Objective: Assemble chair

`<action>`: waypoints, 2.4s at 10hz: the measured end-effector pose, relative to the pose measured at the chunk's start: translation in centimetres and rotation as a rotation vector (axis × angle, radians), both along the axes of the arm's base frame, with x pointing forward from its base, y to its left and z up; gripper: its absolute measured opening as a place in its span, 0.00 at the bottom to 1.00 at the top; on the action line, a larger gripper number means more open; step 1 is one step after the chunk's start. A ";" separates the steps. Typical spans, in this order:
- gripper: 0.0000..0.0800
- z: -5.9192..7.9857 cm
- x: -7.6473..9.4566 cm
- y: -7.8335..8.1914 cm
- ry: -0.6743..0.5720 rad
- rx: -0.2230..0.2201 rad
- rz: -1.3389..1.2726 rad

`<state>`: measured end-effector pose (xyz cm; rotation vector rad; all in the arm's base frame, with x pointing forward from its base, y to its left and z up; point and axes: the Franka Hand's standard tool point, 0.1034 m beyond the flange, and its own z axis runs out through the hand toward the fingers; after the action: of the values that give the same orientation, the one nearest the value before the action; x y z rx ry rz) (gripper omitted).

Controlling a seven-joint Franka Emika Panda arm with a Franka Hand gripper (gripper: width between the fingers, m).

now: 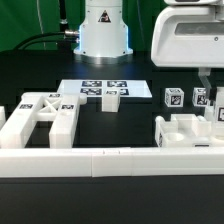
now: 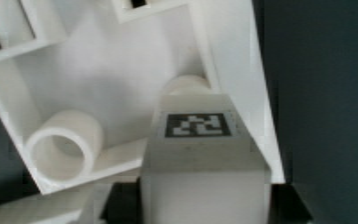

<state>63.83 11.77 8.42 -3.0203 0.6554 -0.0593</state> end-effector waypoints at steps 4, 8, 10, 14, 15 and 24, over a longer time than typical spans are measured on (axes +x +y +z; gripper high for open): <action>0.36 0.0 -0.1 0.1 0.019 0.021 -0.422; 0.36 -0.1 -0.1 0.0 0.033 0.042 -0.649; 0.36 -0.1 -0.1 0.0 0.040 0.051 -0.739; 0.80 -0.1 -0.2 0.5 0.036 0.042 -0.559; 0.80 -0.1 -0.2 0.5 0.032 0.039 -0.494; 0.81 -0.4 -0.5 1.0 -0.007 -0.003 0.375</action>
Offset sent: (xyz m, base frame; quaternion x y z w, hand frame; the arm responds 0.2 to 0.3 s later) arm -0.0028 0.0107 -0.0044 -0.0154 -0.0027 0.2714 0.9623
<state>63.32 12.78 8.06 -3.0846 0.0807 -0.0547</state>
